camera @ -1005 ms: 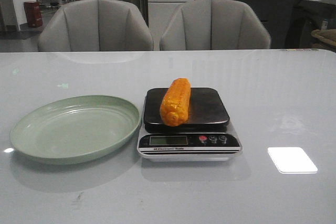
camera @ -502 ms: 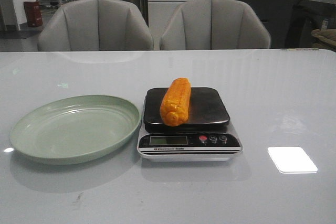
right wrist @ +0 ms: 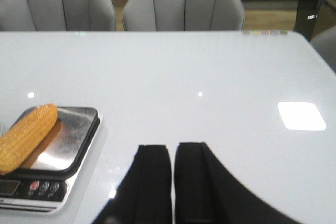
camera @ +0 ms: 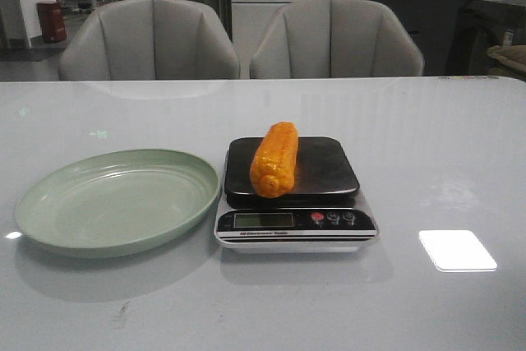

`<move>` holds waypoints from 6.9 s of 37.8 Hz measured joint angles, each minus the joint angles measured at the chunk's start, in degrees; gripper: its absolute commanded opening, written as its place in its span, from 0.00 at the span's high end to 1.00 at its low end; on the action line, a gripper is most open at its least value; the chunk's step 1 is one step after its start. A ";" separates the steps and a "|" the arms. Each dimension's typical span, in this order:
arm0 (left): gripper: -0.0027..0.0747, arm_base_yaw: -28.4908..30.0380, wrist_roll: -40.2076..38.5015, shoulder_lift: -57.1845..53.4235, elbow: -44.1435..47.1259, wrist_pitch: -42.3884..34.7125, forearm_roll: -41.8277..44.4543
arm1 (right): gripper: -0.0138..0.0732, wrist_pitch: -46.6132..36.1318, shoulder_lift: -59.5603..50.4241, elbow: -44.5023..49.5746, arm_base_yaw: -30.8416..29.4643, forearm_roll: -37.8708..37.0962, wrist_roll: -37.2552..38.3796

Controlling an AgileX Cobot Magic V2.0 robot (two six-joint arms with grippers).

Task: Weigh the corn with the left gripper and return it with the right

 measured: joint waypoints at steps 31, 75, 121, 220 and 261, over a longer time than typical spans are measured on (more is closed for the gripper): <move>0.81 0.00 0.00 0.00 0.23 -0.13 0.00 | 0.16 6.90 28.47 -17.30 18.30 9.94 0.56; 0.81 0.00 0.00 0.00 0.23 -0.26 0.00 | 0.34 38.87 93.39 -73.83 34.84 -13.02 45.77; 0.81 0.00 0.00 0.00 0.23 -0.49 0.00 | 0.26 37.18 106.05 -89.70 46.79 -10.63 46.03; 0.81 0.00 0.00 0.00 0.23 -0.49 0.00 | 0.63 2.92 -12.40 3.62 23.97 -2.43 2.84; 0.81 14.64 -2.44 0.00 22.74 -32.50 5.37 | 0.63 2.81 -12.40 3.62 23.97 -2.43 2.84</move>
